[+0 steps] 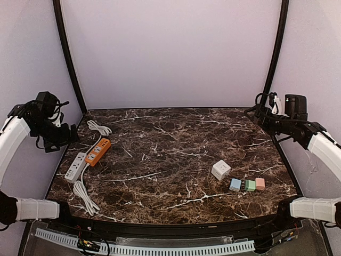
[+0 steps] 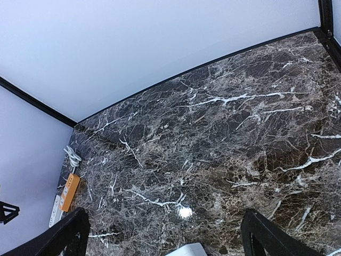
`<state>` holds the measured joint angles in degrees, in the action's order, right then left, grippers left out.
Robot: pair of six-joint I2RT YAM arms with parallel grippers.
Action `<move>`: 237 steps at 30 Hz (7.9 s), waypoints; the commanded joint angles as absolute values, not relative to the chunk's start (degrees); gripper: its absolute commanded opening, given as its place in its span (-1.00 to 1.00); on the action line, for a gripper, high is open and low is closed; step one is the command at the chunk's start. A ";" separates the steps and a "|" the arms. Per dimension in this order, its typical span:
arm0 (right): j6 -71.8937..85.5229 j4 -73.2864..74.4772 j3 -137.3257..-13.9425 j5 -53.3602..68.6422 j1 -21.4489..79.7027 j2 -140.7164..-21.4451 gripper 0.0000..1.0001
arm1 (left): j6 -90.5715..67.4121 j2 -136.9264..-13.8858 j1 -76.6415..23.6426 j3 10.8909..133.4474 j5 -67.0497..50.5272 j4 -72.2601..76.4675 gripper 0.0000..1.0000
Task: Insert the plug
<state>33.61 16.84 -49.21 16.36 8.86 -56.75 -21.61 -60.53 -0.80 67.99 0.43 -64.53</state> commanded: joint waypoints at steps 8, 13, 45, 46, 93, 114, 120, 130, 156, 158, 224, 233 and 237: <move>34.70 26.32 -53.27 14.04 8.30 -57.79 0.97 | -13.32 -74.25 -5.49 70.10 -1.25 -58.22 0.99; 33.09 29.14 -55.07 13.46 8.29 -57.94 0.97 | -9.41 -80.64 -8.49 73.47 -0.94 -55.83 0.99; 36.49 36.93 -56.34 13.37 8.26 -50.57 0.97 | 2.87 -112.58 -6.72 85.95 0.51 -50.94 0.73; 36.53 37.11 -56.29 13.40 8.26 -50.41 0.97 | 3.07 -112.89 -6.56 85.74 0.61 -50.64 0.73; 32.03 40.38 -53.46 15.25 8.26 -45.82 0.97 | -6.58 -119.26 -25.76 100.03 -3.60 -51.45 -0.24; 27.92 41.70 -49.15 18.76 8.24 -43.26 0.97 | -12.07 -130.04 -43.04 113.98 -3.35 -55.45 -0.23; 27.65 41.36 -47.53 18.94 8.26 -42.63 0.97 | -14.49 -131.39 -45.65 114.98 -4.03 -55.54 -0.23; 26.98 40.40 -45.57 20.36 8.26 -42.57 0.97 | -17.56 -132.78 -48.67 115.23 -4.68 -54.75 -0.21; 22.09 33.02 -42.88 20.91 13.14 -46.94 0.97 | -17.87 -132.80 -49.50 119.76 -4.12 -55.33 0.88; 21.88 32.33 -43.91 18.60 15.49 -49.22 0.97 | -17.78 -132.14 -49.47 120.69 -3.48 -56.00 0.96; 12.73 30.47 -52.00 -8.03 43.95 -84.81 -0.34 | -13.43 -103.09 -46.01 99.90 1.57 -55.48 0.85; 12.10 31.16 -57.79 -2.28 43.92 -79.62 -0.57 | -8.93 -96.55 -45.88 95.53 -2.94 -52.21 0.88; 11.08 30.84 -60.73 4.16 43.92 -77.74 -0.60 | -6.31 -93.84 -45.79 93.75 -4.38 -50.16 0.88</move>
<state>12.36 32.36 -57.19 -2.87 43.51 -80.29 -10.09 -98.06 -46.15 95.77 -1.76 -52.58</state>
